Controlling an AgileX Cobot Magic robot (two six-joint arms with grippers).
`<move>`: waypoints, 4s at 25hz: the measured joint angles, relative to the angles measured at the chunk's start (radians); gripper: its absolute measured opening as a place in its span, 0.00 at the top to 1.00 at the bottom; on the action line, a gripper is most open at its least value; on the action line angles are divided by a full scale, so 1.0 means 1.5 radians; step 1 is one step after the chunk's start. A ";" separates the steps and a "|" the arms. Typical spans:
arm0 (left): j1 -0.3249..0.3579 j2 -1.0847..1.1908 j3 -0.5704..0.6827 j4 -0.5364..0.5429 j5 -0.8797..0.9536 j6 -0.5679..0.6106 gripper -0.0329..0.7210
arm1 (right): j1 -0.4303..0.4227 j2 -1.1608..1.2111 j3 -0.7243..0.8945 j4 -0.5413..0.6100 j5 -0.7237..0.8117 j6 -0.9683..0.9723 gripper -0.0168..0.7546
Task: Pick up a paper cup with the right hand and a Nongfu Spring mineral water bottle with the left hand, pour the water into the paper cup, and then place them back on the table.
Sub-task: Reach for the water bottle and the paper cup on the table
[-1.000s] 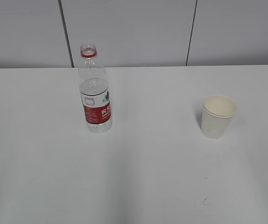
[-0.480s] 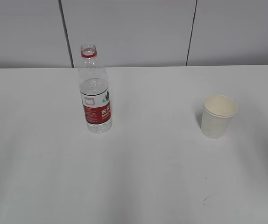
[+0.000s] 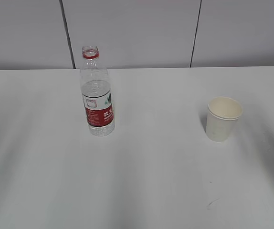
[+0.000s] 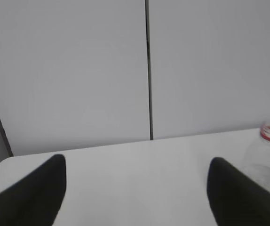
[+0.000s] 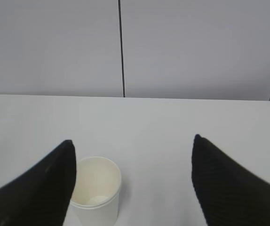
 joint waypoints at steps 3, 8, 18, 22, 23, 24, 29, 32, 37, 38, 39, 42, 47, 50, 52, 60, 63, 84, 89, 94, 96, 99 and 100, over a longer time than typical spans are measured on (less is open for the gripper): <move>0.000 0.081 0.029 -0.006 -0.133 -0.002 0.21 | -0.002 0.039 0.013 -0.018 -0.051 0.018 0.24; 0.000 0.191 0.064 0.008 -0.257 -0.043 0.21 | -0.002 0.094 0.015 -0.160 -0.117 0.126 0.24; 0.000 0.375 0.075 0.200 -0.452 -0.181 0.21 | -0.002 0.234 0.058 -0.272 -0.280 0.200 0.24; 0.000 0.405 0.082 0.235 -0.504 -0.183 0.21 | -0.002 0.288 0.092 -0.274 -0.347 0.202 0.24; 0.000 0.410 0.085 0.239 -0.509 -0.183 0.21 | -0.002 0.301 0.099 -0.274 -0.367 0.203 0.24; 0.000 0.414 0.088 0.243 -0.510 -0.183 0.21 | -0.002 0.315 0.105 -0.274 -0.383 0.204 0.24; 0.000 0.422 0.098 0.260 -0.511 -0.183 0.21 | -0.002 0.392 0.109 -0.272 -0.430 0.204 0.22; 0.000 0.422 0.098 0.268 -0.513 -0.183 0.21 | -0.002 0.450 0.109 -0.267 -0.513 0.203 0.22; 0.000 0.422 0.098 0.279 -0.516 -0.183 0.21 | -0.002 0.546 0.106 -0.220 -0.576 0.203 0.22; 0.000 0.422 0.098 0.287 -0.516 -0.183 0.21 | -0.002 0.562 0.105 -0.208 -0.576 0.203 0.22; 0.000 0.422 0.098 0.295 -0.516 -0.183 0.21 | -0.002 0.573 0.105 -0.198 -0.576 0.203 0.22; 0.000 0.422 0.098 0.313 -0.517 -0.183 0.21 | -0.002 0.601 0.105 -0.183 -0.576 0.203 0.22; 0.000 0.422 0.098 0.317 -0.517 -0.183 0.21 | -0.002 0.606 0.105 -0.182 -0.579 0.202 0.22; 0.000 0.422 0.098 0.317 -0.517 -0.183 0.21 | -0.002 0.606 0.105 -0.181 -0.581 0.202 0.22; 0.000 0.422 0.098 0.317 -0.517 -0.183 0.21 | -0.002 0.606 0.103 -0.181 -0.581 0.202 0.22; 0.000 0.422 0.098 0.317 -0.517 -0.183 0.21 | -0.002 0.635 0.081 -0.197 -0.583 0.195 0.21; 0.000 0.422 0.098 0.317 -0.517 -0.183 0.21 | -0.002 0.653 0.058 -0.204 -0.583 0.170 0.21; 0.000 0.422 0.098 0.317 -0.517 -0.183 0.21 | -0.002 0.802 -0.142 -0.212 -0.585 0.155 0.21; 0.000 0.422 0.098 0.317 -0.517 -0.183 0.21 | -0.002 0.817 -0.164 -0.214 -0.585 0.155 0.21; 0.000 0.422 0.098 0.317 -0.517 -0.183 0.21 | -0.002 0.819 -0.176 -0.220 -0.585 0.155 0.22; 0.000 0.422 0.098 0.318 -0.517 -0.187 0.21 | -0.002 0.819 -0.176 -0.230 -0.585 0.155 0.23; 0.000 0.422 0.098 0.341 -0.513 -0.214 0.21 | -0.002 0.819 -0.176 -0.237 -0.585 0.155 0.25; 0.000 0.422 0.099 0.354 -0.511 -0.221 0.21 | -0.002 0.819 -0.176 -0.237 -0.585 0.155 0.26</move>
